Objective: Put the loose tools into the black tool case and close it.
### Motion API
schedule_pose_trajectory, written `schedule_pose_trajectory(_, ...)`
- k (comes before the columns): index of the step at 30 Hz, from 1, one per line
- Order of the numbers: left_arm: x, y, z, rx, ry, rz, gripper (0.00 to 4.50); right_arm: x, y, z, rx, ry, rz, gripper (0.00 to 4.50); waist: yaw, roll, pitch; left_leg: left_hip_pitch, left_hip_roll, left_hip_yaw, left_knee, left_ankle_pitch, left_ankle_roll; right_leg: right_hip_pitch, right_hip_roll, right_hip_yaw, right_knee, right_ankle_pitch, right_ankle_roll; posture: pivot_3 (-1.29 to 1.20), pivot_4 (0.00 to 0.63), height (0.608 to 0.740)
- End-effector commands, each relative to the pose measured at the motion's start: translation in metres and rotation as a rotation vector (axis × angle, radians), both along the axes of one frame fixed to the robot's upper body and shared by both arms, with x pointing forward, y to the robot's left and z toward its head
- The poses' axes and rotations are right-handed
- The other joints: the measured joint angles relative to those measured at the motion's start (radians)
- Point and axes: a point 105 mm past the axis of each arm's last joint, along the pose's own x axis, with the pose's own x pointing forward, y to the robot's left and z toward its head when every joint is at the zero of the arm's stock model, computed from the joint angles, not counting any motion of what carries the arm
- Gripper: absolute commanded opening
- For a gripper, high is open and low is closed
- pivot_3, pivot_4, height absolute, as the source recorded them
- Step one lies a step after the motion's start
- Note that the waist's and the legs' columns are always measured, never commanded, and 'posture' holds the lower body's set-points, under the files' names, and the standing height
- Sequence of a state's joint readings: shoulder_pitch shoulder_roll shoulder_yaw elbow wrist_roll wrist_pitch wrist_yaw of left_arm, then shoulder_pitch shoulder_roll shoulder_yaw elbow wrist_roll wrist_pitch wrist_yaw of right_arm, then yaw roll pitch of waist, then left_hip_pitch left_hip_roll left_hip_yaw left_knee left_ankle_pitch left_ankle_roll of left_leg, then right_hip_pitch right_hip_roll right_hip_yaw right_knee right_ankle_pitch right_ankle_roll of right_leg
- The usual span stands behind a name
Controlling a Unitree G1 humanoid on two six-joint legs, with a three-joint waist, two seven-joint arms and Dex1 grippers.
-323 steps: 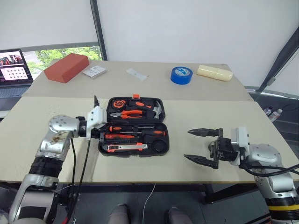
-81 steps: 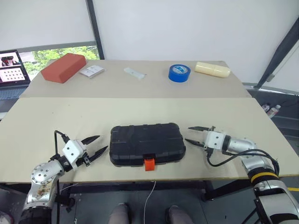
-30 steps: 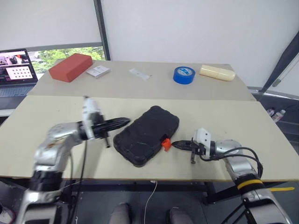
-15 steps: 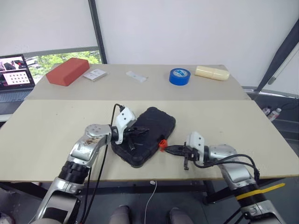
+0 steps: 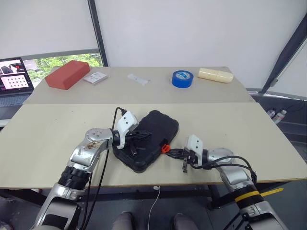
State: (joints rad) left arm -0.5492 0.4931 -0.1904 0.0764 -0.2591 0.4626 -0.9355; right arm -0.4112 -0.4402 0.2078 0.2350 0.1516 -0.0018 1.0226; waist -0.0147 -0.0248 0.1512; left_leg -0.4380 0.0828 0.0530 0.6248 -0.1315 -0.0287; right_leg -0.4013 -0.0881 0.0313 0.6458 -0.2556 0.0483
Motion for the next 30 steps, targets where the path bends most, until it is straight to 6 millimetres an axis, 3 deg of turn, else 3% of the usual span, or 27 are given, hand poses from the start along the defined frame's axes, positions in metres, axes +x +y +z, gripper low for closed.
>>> schedule_pose_trajectory(1,-0.014,0.005,-0.053,0.094,0.204,0.01,0.03,0.006,0.013,0.05,0.166,-0.136,0.026,0.0,-0.001,0.0,0.0,0.0,0.0,0.0,0.0,0.0,0.0,0.0,0.0,0.0,0.0,0.0,0.0,0.0,0.15,0.74)
schedule_pose_trajectory(5,-0.014,0.005,-0.054,0.102,0.214,0.006,0.03,0.002,0.016,0.063,0.256,-0.106,0.045,0.0,-0.006,0.0,0.0,0.0,0.0,0.0,-0.001,0.0,0.0,-0.001,0.001,0.002,0.0,0.001,0.0,0.0,0.15,0.74)
schedule_pose_trajectory(15,-0.014,0.01,-0.057,0.113,0.194,0.02,0.03,-0.006,0.014,0.05,0.229,-0.016,0.089,0.0,-0.003,0.0,-0.004,0.001,0.0,0.0,-0.002,-0.002,-0.003,-0.001,0.002,0.003,0.0,-0.001,-0.001,0.0,0.15,0.74)
schedule_pose_trajectory(19,-0.008,0.019,-0.023,-0.064,0.041,0.06,0.03,-0.006,-0.003,0.048,0.19,-0.015,0.06,0.0,-0.001,0.001,-0.005,0.001,0.0,0.001,-0.002,-0.003,-0.002,-0.001,0.002,0.004,-0.001,-0.002,-0.003,0.0,0.15,0.74)
schedule_pose_trajectory(22,-0.022,0.034,0.001,-0.146,-0.101,0.007,0.73,-0.005,-0.023,0.056,0.183,-0.066,0.031,0.81,-0.006,0.001,-0.005,0.001,0.001,0.002,-0.004,-0.002,-0.001,-0.003,0.002,0.005,-0.001,-0.002,-0.004,0.0,0.15,0.74)
schedule_pose_trajectory(25,-0.041,0.063,0.02,-0.21,-0.192,0.015,1.88,-0.01,-0.046,0.057,0.131,-0.094,0.033,1.86,-0.008,0.001,-0.005,0.002,0.001,0.003,-0.01,-0.001,0.0,-0.004,0.002,0.006,-0.002,0.0,-0.005,0.0,0.15,0.74)
schedule_pose_trajectory(30,-0.076,0.123,0.024,-0.082,-0.233,0.144,3.59,-0.011,-0.086,0.059,0.042,-0.203,0.012,3.52,-0.009,-0.004,-0.001,0.002,0.001,0.004,-0.016,-0.001,0.001,-0.007,0.002,0.006,-0.004,-0.001,-0.005,0.0,0.15,0.74)
